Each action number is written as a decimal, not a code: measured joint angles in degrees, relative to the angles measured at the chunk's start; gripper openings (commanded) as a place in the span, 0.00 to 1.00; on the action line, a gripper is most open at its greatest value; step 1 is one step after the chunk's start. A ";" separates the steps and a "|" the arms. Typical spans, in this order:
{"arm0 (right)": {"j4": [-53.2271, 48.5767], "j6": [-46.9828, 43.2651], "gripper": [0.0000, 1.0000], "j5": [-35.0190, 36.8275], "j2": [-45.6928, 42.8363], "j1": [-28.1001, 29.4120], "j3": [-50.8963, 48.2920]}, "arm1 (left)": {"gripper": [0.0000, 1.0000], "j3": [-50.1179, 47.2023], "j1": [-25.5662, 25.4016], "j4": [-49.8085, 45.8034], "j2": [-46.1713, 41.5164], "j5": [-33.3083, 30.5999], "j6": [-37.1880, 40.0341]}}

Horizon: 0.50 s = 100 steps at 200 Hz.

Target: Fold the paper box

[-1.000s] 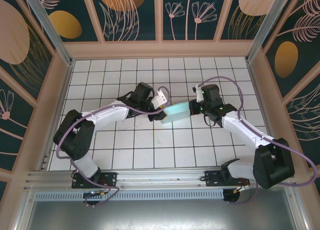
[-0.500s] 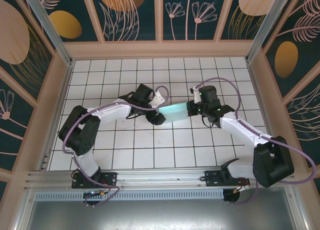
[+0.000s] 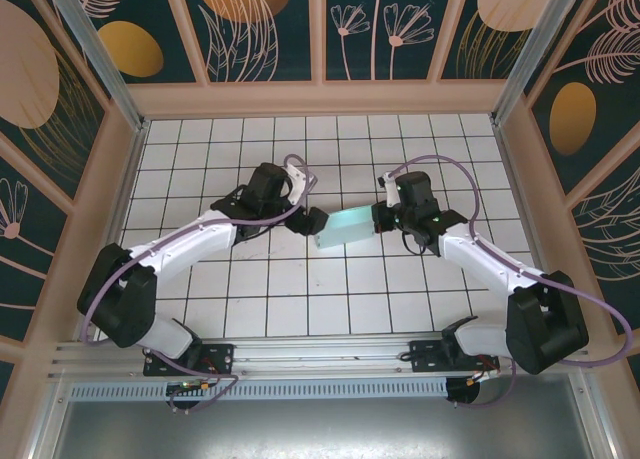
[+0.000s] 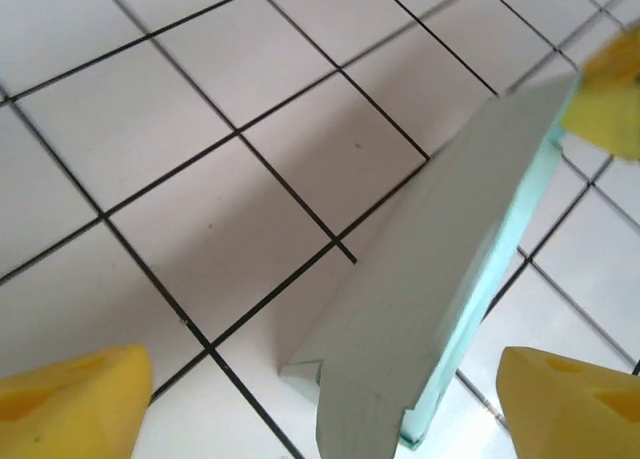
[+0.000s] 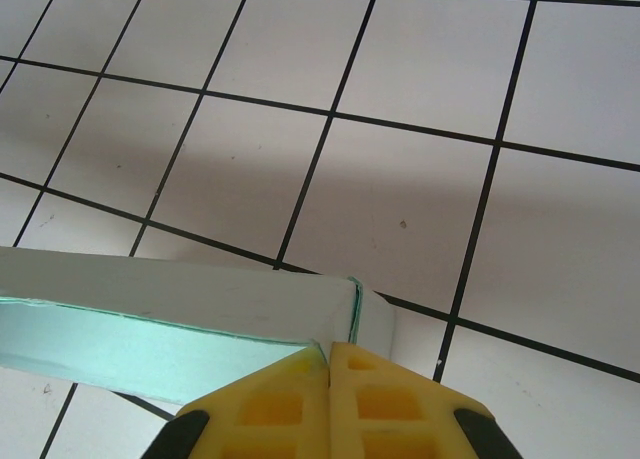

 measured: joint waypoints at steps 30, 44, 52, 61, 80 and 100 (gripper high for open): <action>0.02 -0.02 0.00 0.00 0.24 0.00 0.07 | 0.60 0.09 -1.25 -4.70 0.07 -1.81 -3.93; 0.00 -0.02 0.00 0.07 0.46 0.07 0.20 | 0.52 0.31 -2.93 -6.58 0.07 -2.67 -4.70; 0.02 -0.02 0.00 0.15 0.63 0.11 0.35 | 0.48 0.76 -3.87 -7.82 0.13 -3.08 -4.96; 0.02 -0.02 0.00 0.15 0.79 0.13 0.44 | 0.45 1.64 -4.74 -9.07 0.33 -3.65 -5.62; 0.02 -0.02 0.00 0.15 0.83 0.20 0.46 | 0.44 3.69 -5.27 -10.71 1.14 -5.46 -5.99; 0.02 -0.02 0.00 0.17 0.83 0.31 0.46 | 0.38 5.49 -5.22 -12.59 2.32 -8.81 -6.47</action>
